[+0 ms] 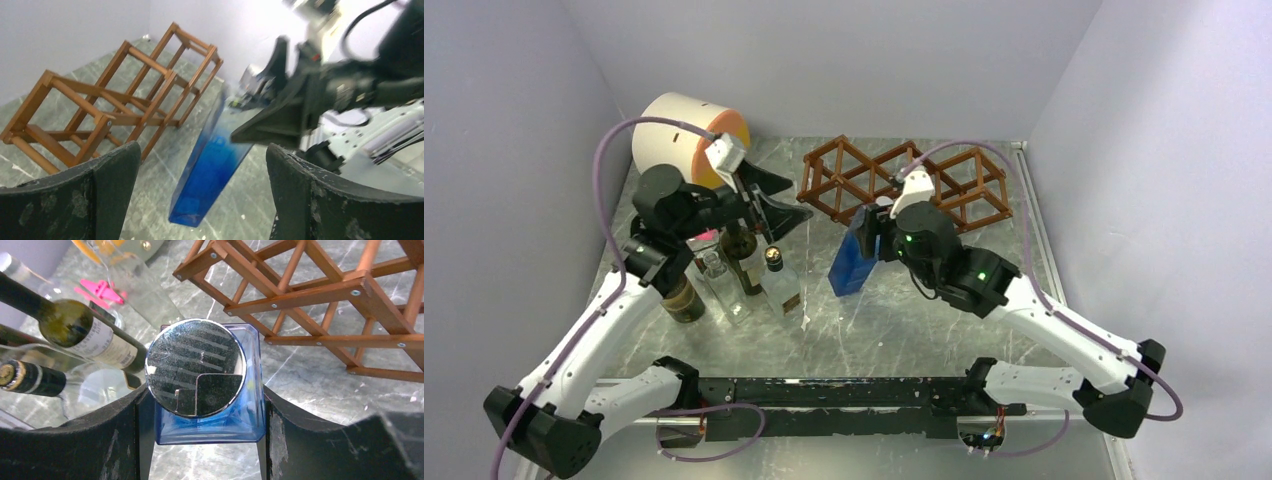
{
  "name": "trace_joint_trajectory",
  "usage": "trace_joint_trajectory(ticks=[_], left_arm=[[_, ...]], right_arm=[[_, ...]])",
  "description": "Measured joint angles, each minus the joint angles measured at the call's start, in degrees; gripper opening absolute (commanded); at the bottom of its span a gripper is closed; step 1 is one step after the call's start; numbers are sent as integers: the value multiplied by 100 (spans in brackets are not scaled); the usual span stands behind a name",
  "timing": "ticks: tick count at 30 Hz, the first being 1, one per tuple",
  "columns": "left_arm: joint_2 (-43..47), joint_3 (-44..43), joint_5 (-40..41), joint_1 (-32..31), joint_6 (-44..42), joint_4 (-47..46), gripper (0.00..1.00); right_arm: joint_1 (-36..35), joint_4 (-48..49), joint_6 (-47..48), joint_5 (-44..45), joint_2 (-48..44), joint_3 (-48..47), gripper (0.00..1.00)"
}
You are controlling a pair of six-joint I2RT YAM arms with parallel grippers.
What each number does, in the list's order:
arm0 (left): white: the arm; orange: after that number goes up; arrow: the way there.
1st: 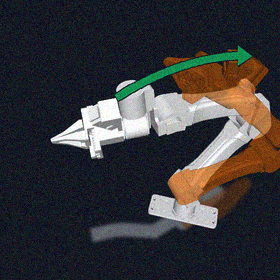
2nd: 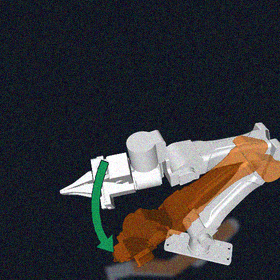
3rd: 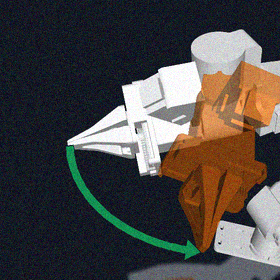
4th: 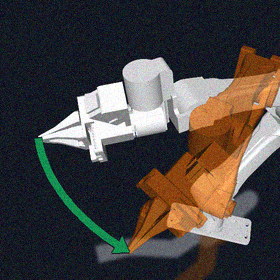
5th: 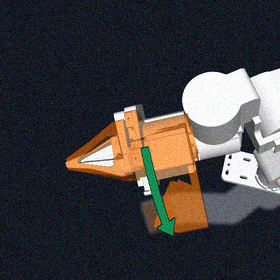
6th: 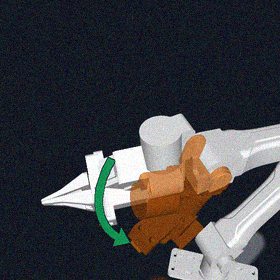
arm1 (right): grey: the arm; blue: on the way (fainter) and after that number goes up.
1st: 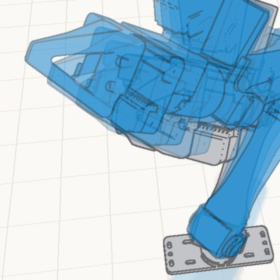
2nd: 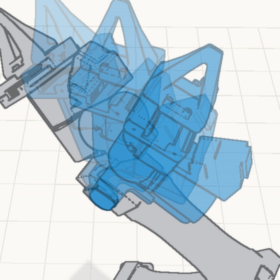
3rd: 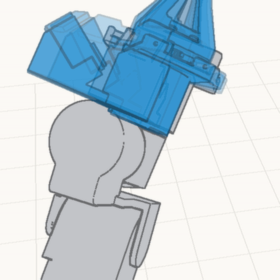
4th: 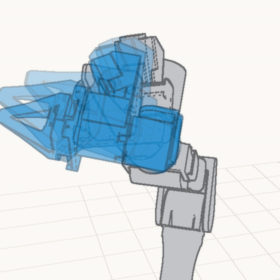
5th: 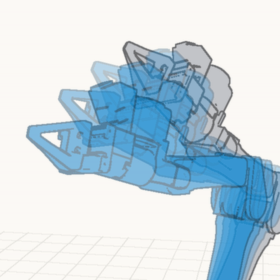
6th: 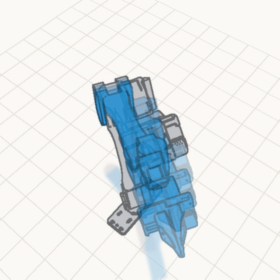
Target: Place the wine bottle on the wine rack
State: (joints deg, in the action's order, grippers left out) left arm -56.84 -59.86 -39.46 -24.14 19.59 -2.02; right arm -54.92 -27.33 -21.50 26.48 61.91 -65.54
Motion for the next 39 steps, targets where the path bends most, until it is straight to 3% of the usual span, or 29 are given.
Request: trace_joint_trajectory(ticks=[14,31,39], left_arm=[[-1261,81,629,-1537,-1821,-70,99],[-1659,264,1217,-2218,-2909,-442,100],[-1773,435,1335,-2284,-3244,-857,74]], right_arm=[[0,-133,-728,258,-778,-52,23],[0,-28,-922,428,-1196,-98,20],[0,142,-938,249,-1443,-66,20]])
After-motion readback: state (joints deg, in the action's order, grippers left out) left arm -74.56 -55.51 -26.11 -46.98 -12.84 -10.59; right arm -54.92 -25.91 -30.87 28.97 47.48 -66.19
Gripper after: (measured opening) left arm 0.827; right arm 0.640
